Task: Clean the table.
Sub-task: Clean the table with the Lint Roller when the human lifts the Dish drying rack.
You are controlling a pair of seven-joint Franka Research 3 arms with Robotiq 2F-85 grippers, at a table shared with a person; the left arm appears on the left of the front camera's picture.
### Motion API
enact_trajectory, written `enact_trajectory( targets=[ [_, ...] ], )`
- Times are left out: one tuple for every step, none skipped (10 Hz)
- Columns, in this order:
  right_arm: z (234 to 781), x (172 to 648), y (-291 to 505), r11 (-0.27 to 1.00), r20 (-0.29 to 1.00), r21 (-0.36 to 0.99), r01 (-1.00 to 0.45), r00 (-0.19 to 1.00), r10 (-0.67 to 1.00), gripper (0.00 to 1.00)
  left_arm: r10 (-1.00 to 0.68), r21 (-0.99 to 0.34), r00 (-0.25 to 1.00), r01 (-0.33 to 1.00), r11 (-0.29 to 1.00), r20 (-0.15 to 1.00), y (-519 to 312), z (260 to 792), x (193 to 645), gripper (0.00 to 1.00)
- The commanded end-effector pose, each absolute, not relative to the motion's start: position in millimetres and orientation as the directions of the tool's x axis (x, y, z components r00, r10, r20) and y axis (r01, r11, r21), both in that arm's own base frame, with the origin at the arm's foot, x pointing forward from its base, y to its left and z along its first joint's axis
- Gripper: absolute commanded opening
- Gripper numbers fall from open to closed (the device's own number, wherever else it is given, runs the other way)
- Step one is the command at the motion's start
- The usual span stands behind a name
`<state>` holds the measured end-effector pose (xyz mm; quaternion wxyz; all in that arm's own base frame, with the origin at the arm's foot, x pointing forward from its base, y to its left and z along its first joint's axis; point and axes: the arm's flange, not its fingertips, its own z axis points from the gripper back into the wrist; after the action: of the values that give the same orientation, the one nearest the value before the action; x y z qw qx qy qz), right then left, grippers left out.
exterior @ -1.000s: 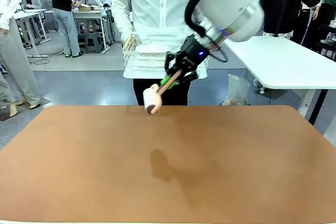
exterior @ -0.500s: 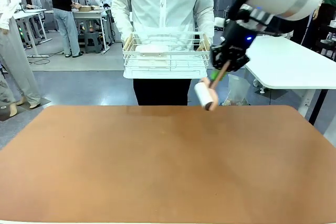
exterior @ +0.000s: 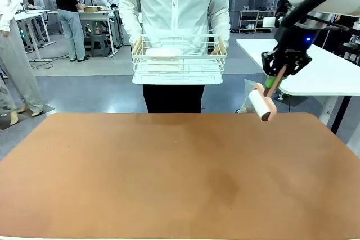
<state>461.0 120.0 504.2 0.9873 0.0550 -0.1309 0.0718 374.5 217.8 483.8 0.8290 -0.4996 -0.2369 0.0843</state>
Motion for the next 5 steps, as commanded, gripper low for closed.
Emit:
enact_trajectory(
  targets=[
    [500.6, 442.7, 109.6, 0.992, 0.251, 0.068, -0.104, 0.964, 0.084, 0.21, 0.374, -0.873, 0.872, 0.111, 0.475, 0.315, 219.0, 484.9, 372.6, 1.0],
    [498.2, 441.3, 103.4, 0.994, 0.239, 0.057, -0.088, 0.968, 0.072, 0.21, 0.374, -0.873, 0.872, 0.111, 0.475, 0.315, 219.0, 484.9, 372.6, 1.0],
    [496.6, 442.8, 100.9, 0.996, 0.234, 0.045, -0.078, 0.97, 0.065, 0.21, 0.374, -0.873, 0.872, 0.111, 0.475, 0.315, 219.0, 484.9, 372.6, 1.0],
    [495.4, 446.0, 99.7, 0.996, 0.234, 0.036, -0.076, 0.97, 0.066, 0.21, 0.374, -0.873, 0.872, 0.111, 0.475, 0.315, 219.0, 484.9, 372.6, 1.0],
    [494.7, 450.9, 101.3, 0.996, 0.225, 0.044, -0.074, 0.972, 0.062, 0.21, 0.374, -0.873, 0.872, 0.111, 0.475, 0.315, 219.0, 484.9, 372.6, 1.0]
  ],
)
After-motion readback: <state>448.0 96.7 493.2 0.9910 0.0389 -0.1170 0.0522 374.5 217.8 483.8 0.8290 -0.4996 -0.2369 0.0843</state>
